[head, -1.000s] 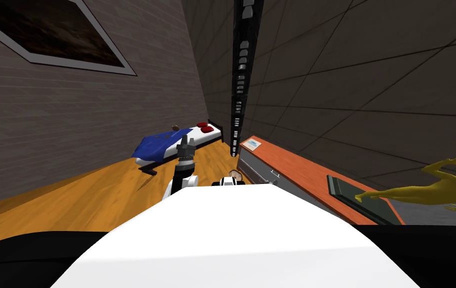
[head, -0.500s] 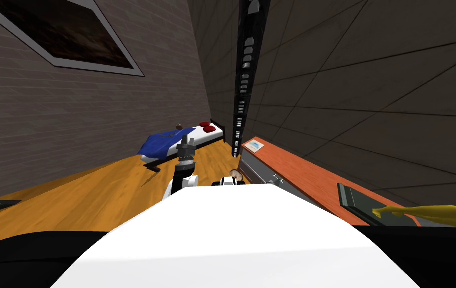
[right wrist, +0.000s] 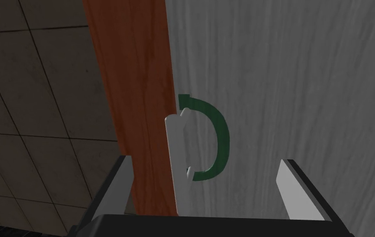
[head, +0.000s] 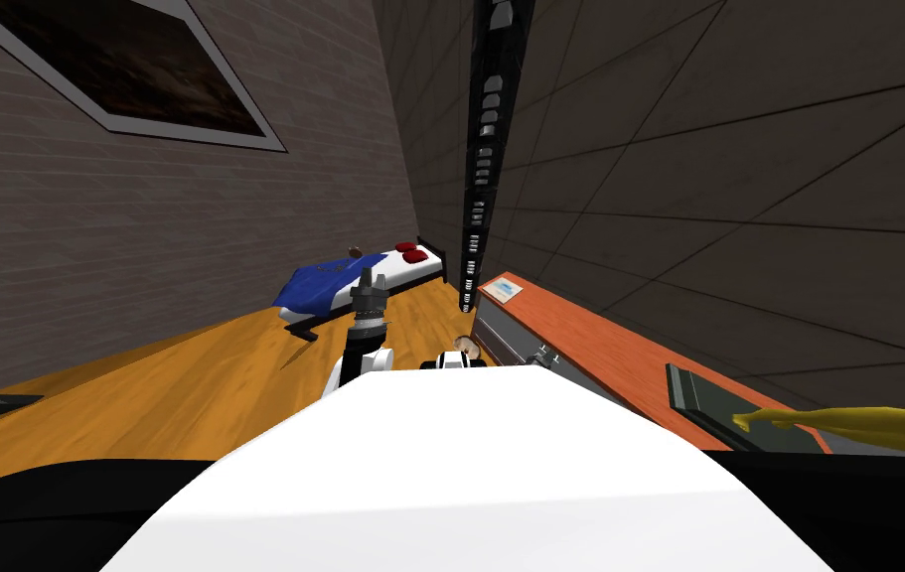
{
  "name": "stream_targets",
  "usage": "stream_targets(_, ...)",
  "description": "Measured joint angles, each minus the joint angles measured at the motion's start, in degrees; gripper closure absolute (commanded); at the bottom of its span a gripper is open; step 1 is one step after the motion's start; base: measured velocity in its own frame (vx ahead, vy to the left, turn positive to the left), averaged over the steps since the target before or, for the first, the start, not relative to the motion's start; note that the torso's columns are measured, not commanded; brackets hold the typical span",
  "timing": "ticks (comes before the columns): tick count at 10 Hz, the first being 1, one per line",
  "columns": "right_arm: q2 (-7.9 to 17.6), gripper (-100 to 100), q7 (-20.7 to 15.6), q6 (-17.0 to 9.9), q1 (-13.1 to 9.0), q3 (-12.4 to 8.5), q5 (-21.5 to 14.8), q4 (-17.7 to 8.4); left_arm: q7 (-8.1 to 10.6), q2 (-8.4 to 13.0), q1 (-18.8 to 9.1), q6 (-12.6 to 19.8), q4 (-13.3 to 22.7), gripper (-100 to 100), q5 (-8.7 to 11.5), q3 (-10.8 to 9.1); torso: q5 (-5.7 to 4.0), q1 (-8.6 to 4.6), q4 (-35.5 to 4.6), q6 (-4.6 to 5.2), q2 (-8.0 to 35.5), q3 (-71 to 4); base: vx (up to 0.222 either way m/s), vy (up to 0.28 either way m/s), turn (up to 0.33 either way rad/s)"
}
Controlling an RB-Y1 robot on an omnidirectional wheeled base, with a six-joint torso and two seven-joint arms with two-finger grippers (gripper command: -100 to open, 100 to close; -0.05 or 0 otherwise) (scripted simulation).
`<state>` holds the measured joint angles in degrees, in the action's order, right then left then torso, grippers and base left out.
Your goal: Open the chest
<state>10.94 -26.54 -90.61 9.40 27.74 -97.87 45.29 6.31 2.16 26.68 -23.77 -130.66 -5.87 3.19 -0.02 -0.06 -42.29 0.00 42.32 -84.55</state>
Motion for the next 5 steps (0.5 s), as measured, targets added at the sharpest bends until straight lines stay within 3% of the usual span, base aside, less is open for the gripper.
stream_targets(1,0.51,-100,-0.83,0.63,-0.07,-0.16,0.21,1.07,0.0,0.0,0.0,0.0,0.0,0,0.0,0.0,0.02,0.05,0.01,0.01,-0.02,-0.02,-0.014,-0.017,0.004)
stream_targets(2,0.55,100,-1.02,0.75,-0.08,-0.15,0.21,1.23,0.0,0.0,0.0,0.0,0.0,0,0.0,0.0,0.03,0.11,0.04,0.02,-0.09,-0.04,0.019,0.023,0.007)
stream_targets(5,-0.12,100,1.71,-1.83,0.36,0.05,-0.63,-1.55,0.0,-0.01,0.0,0.0,0.0,0,0.0,0.01,-0.6,-0.55,0.28,-0.12,-0.39,-0.02,-0.004,0.042,-0.022)
